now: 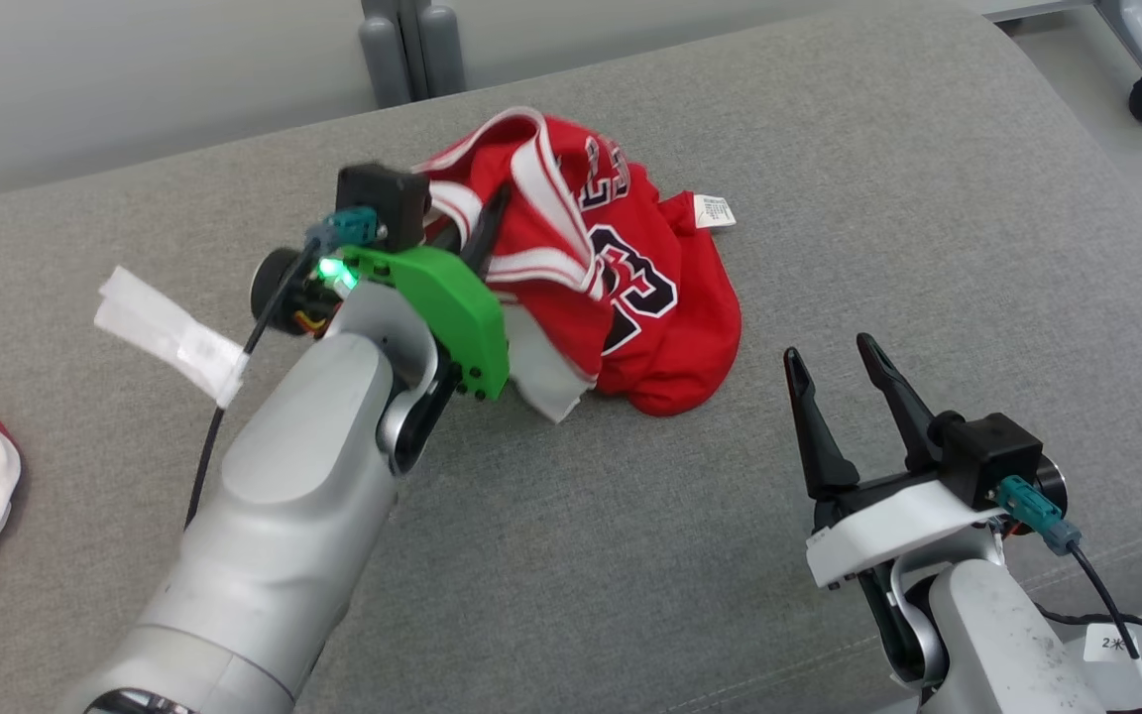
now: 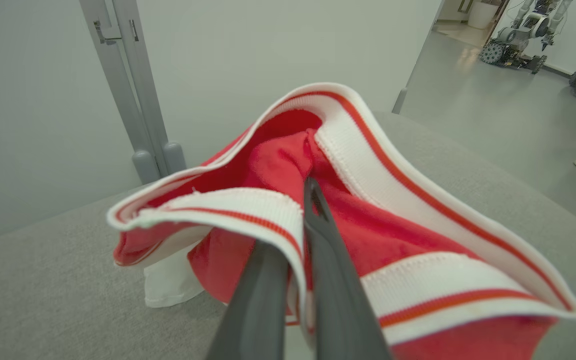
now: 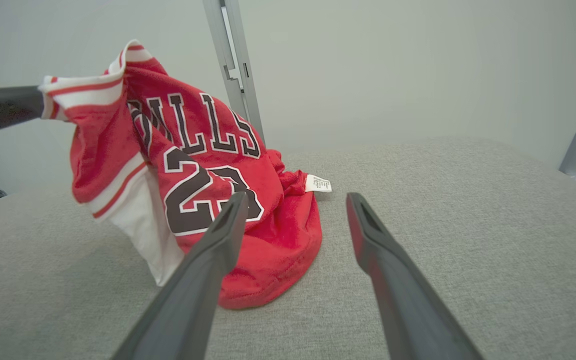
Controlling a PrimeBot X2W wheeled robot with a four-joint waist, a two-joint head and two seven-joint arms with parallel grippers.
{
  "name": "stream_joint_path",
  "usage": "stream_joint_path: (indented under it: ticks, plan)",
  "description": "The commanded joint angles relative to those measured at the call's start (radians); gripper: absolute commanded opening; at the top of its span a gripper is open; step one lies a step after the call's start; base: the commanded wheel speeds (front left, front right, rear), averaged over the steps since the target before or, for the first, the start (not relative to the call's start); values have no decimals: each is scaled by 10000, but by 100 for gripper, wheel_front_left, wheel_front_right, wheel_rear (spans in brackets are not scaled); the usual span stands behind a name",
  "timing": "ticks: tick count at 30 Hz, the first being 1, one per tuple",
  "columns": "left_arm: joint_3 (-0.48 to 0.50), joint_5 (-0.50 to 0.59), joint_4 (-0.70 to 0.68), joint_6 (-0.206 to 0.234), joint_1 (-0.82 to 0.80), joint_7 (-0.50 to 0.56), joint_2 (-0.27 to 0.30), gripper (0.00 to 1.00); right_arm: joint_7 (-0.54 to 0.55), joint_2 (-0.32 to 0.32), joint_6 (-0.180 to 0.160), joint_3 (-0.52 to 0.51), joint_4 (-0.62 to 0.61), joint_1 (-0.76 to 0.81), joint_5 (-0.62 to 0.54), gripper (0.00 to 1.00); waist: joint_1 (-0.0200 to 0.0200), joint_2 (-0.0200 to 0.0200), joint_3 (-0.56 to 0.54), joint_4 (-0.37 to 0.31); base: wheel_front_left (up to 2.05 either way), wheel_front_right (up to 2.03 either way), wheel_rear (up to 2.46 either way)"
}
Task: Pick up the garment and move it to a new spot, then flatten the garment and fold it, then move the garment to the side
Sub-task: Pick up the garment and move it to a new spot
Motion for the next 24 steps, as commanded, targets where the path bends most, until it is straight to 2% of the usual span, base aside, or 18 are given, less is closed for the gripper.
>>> stream_joint_path:
  ticks: [1, 7, 14, 20, 24]
  plan:
    - [20, -52, 244, 35, 303, -148, 118, 100, -47, -15, -7, -8, -42, -86, 98, 100, 0, -1, 131, -132, 0, 0, 0]
    - [32, -192, 948, -38, 1219, -936, 333, 100, -46, -13, -7, -92, -55, 147, 26, 100, 0, -1, -19, 236, 0, 0, 0]
    - [-24, -231, 454, -68, 2308, -1859, 680, 100, -42, -17, -7, -257, -8, 385, -112, 100, 0, -1, -509, 1045, 0, 0, 0]
    - [892, -539, -1176, 289, 3615, -2198, 1079, 100, -41, -21, -7, -455, -114, 577, -113, 100, 0, -1, -851, 1740, 0, 0, 0]
    - [2107, -158, -3213, 749, 4882, -2194, 1442, 100, -41, -20, -7, -709, -191, 713, -217, 100, 0, -1, -997, 2110, 0, 0, 0]
